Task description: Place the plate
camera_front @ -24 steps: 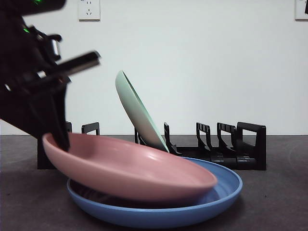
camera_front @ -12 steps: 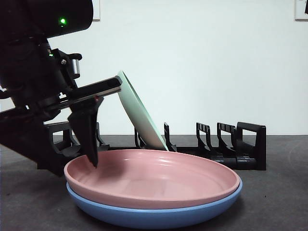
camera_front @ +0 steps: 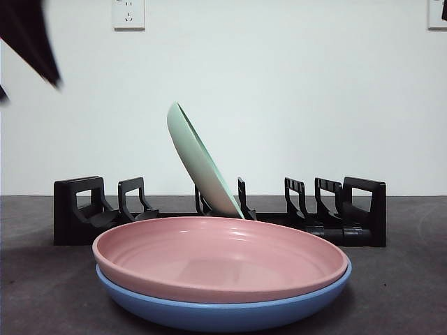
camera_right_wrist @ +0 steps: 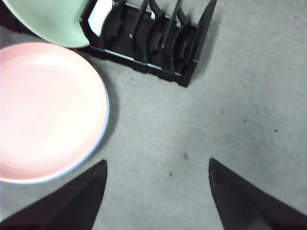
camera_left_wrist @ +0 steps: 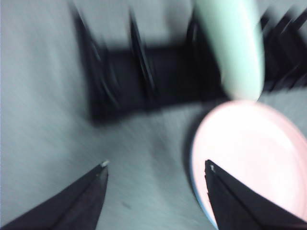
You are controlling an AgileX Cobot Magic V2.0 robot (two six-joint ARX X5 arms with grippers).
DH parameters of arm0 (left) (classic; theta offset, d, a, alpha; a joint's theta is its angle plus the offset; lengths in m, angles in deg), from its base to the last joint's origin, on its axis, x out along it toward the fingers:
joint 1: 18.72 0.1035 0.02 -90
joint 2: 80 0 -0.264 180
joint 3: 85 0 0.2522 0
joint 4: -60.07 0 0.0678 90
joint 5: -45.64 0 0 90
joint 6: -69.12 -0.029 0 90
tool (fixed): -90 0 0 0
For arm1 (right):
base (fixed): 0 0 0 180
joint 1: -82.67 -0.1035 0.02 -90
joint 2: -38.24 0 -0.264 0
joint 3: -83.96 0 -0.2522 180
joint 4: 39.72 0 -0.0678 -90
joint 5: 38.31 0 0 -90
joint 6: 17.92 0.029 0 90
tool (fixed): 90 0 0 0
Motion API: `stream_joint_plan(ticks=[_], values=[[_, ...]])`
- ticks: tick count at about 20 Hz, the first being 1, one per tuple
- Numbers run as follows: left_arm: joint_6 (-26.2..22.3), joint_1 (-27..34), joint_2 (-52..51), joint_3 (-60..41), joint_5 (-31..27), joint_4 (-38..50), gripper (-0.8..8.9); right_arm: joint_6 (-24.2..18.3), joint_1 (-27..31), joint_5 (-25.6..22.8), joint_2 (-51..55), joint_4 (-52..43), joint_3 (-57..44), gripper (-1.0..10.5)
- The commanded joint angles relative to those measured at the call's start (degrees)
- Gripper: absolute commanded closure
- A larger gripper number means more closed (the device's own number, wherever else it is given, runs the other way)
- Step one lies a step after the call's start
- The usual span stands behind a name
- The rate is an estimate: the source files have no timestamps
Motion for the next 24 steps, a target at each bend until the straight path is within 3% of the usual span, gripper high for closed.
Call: stream_joint_plan(ticks=[1, 4, 7, 13, 16, 24], values=[[-6.80, 1.40, -8.66, 1.25, -0.13, -2.86, 5.06, -1.38, -0.55, 1.66, -0.46, -4.02, 0.94, 6.1], [-5.88, 2.38, -17.51, 1.25, -0.13, -7.96, 5.06, -2.86, 0.07, 9.90, -2.14, -12.74, 0.96, 6.2], [-4.57, 2.45, -22.69, 1.25, -0.17, -12.24, 5.05, -4.61, 4.72, 23.17, -9.22, -21.62, 3.10, 6.2], [-3.13, 2.45, -23.82, 1.25, -0.17, -13.11, 5.05, -9.51, 13.42, 40.48, -33.48, -23.63, 21.70, 6.2], [-3.15, 2.45, -23.82, 1.25, -0.17, -13.18, 5.05, -9.84, 14.99, 44.94, -44.35, -23.63, 31.87, 6.2], [-3.06, 2.45, -23.82, 1.25, -0.17, -13.16, 5.05, -9.99, 16.11, 46.60, -63.21, -23.69, 46.99, 6.2]])
